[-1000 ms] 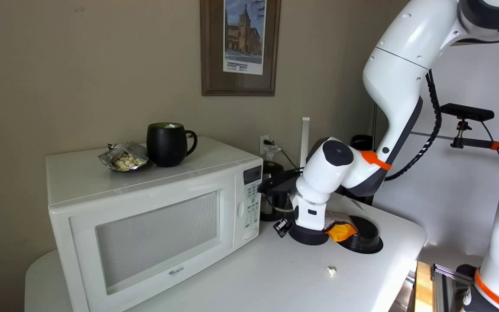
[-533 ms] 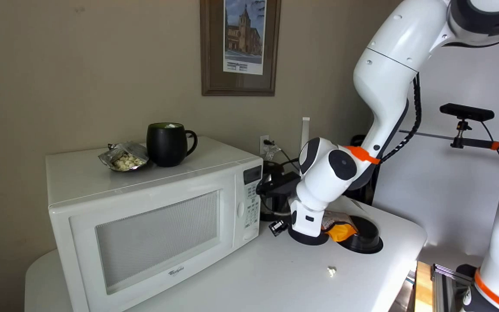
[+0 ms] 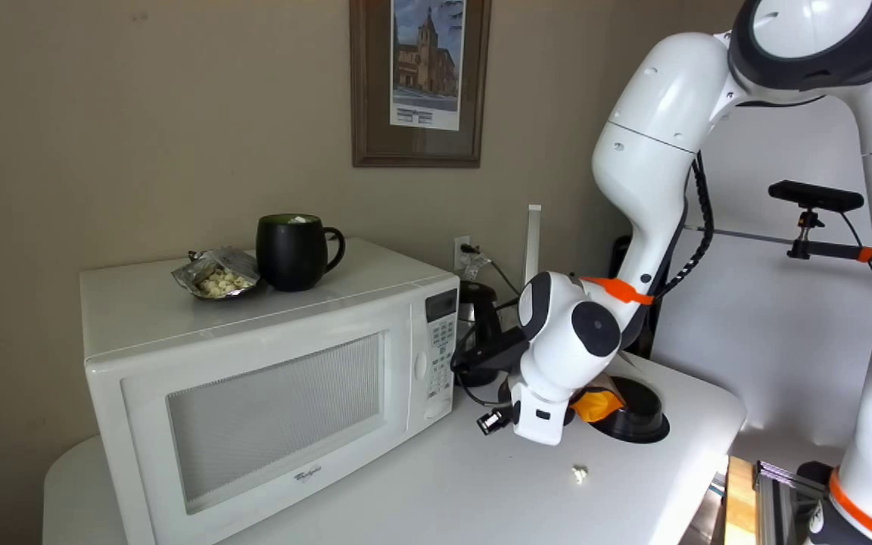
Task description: Open the microwave door
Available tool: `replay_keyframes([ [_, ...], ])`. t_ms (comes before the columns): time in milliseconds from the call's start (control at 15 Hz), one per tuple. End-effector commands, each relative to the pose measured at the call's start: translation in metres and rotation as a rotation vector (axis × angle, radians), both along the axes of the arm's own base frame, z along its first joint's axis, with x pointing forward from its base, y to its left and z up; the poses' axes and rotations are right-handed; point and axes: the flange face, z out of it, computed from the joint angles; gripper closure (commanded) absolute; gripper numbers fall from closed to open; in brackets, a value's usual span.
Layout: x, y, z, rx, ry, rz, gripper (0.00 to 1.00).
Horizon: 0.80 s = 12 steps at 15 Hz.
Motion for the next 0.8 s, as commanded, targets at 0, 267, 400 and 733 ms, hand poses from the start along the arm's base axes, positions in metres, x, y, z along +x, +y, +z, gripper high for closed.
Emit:
replay_keyframes([
  [0,0.001,0.0,-0.002,-0.001,0.002,-0.002,0.99],
  [267,0.012,0.021,-0.006,0.068,-0.05,0.041,1.0],
  [400,0.015,0.031,-0.011,0.097,-0.082,0.052,1.0],
  [733,0.029,0.06,-0.006,0.08,-0.26,0.018,1.0],
])
